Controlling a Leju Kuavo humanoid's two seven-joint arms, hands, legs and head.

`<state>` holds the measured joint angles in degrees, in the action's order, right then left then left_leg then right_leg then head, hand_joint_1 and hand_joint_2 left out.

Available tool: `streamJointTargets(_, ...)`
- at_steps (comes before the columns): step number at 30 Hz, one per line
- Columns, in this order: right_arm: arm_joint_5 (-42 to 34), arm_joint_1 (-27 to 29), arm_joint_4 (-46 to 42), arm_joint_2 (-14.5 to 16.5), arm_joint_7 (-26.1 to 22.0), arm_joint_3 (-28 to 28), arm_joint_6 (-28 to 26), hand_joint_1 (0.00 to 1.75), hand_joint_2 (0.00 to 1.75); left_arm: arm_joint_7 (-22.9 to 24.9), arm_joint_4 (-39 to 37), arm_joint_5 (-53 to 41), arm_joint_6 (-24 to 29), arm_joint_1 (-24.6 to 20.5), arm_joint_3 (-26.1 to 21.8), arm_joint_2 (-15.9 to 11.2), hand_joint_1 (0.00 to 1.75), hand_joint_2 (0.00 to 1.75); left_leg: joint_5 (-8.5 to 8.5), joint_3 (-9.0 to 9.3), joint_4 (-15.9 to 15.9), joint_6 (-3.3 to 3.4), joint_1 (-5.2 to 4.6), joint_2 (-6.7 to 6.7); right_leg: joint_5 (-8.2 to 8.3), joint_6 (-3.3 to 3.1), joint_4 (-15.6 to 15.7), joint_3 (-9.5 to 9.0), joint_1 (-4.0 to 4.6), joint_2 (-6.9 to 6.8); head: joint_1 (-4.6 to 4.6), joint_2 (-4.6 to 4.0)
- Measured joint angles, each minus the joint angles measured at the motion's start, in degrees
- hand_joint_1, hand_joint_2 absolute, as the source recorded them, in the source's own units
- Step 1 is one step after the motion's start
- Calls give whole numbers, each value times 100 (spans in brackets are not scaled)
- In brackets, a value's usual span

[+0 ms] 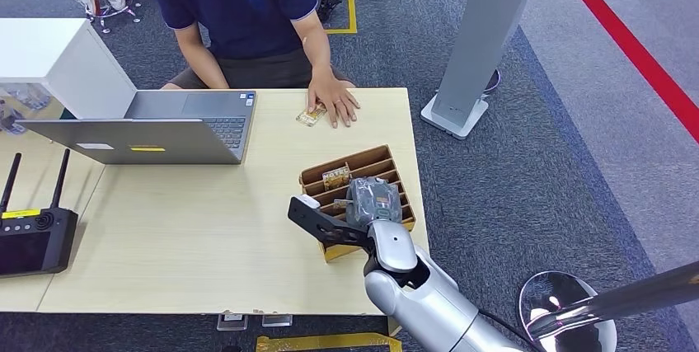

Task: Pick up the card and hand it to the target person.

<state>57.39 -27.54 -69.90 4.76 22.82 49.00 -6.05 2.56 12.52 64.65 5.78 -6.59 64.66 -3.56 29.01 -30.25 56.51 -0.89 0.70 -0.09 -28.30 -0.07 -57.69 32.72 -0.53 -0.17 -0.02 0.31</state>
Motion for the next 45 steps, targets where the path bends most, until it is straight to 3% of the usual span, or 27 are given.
streamJointTargets(9,83,53,-190,-26,1,-94,-118,157,175,-3,0,95,85,-1,15,0,0,0,0,0,0,0,0,0,0,0,0,1,0,0,0,0)
streamJointTargets(19,196,7,-1600,-281,-31,-438,-422,157,175,-127,0,195,117,49,15,0,0,0,0,2,1,0,0,0,0,0,0,1,0,1,0,0)
streamJointTargets(26,-358,-322,-2152,-346,-196,-463,-457,157,175,-208,-2,189,116,56,15,0,0,0,-1,-1,0,0,0,0,1,0,-1,-2,0,0,0,0)
streamJointTargets(30,-996,-738,-1642,-155,-690,-410,-626,157,175,-47,-2,93,107,-25,17,0,0,0,-5,-4,0,-2,1,-1,4,-5,-6,-2,0,-1,0,0)
streamJointTargets(36,-1370,-1420,-69,355,-1262,-274,-1211,157,175,89,-2,-2,82,-143,54,0,0,0,-11,-6,0,-5,2,-3,4,-5,-10,0,1,-5,0,0)
streamJointTargets(45,-1305,-2042,1816,915,-1421,-208,-1695,157,175,129,-2,-37,80,-276,117,0,0,0,-11,-7,0,-6,1,-3,4,-6,-11,3,1,-4,0,0)
